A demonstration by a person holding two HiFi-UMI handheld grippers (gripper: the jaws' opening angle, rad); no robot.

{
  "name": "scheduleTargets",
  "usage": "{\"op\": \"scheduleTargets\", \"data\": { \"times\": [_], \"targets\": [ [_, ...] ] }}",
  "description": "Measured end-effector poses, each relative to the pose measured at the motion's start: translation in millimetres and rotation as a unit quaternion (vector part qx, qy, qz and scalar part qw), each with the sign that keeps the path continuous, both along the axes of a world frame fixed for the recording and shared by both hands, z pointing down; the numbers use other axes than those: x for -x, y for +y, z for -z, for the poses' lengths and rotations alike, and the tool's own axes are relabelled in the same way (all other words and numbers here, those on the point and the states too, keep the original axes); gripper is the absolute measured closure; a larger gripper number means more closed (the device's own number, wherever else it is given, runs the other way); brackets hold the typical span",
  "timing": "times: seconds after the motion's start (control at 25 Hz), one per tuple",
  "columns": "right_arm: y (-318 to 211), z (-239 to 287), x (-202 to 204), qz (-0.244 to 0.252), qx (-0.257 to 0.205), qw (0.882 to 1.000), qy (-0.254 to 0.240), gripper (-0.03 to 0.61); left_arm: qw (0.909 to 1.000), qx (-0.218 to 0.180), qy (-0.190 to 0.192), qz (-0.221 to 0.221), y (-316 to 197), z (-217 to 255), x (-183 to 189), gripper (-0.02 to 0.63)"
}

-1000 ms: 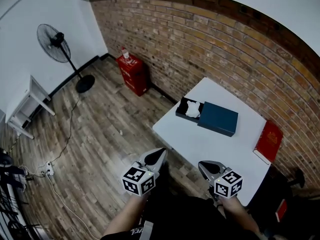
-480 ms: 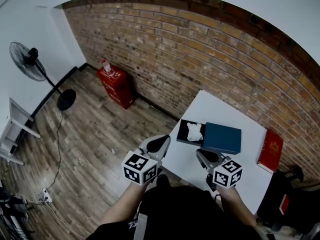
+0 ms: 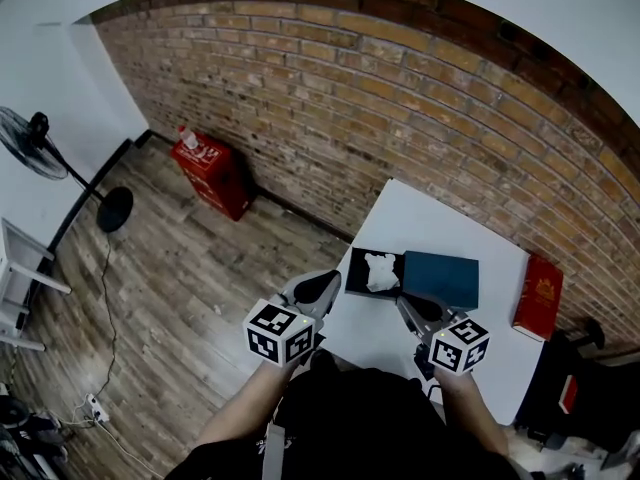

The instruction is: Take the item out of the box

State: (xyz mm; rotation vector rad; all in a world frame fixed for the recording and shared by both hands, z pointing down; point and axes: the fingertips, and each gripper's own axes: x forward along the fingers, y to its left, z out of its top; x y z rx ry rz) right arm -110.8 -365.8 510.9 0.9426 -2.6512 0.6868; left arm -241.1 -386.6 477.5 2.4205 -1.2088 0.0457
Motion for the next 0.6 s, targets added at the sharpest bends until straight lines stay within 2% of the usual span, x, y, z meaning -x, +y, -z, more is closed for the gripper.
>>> {"op": "scheduleTargets", "data": {
  "times": [0.32,0.6],
  "targets": [
    [-10.7,-12.6,-77.0,-0.03,0.024,0.999,-0.015,0.578,0.9993,0.025,-0.013,-0.024,-5.3,-6.6,-75.9,0.607],
    [-2.0,-32.5,-130.9,-0.024,0.044,0.998,-0.025,0.578,0.9981,0.044,-0.041,-0.013,-1.3,-22.1,-121.0,0.607]
  ]
}}
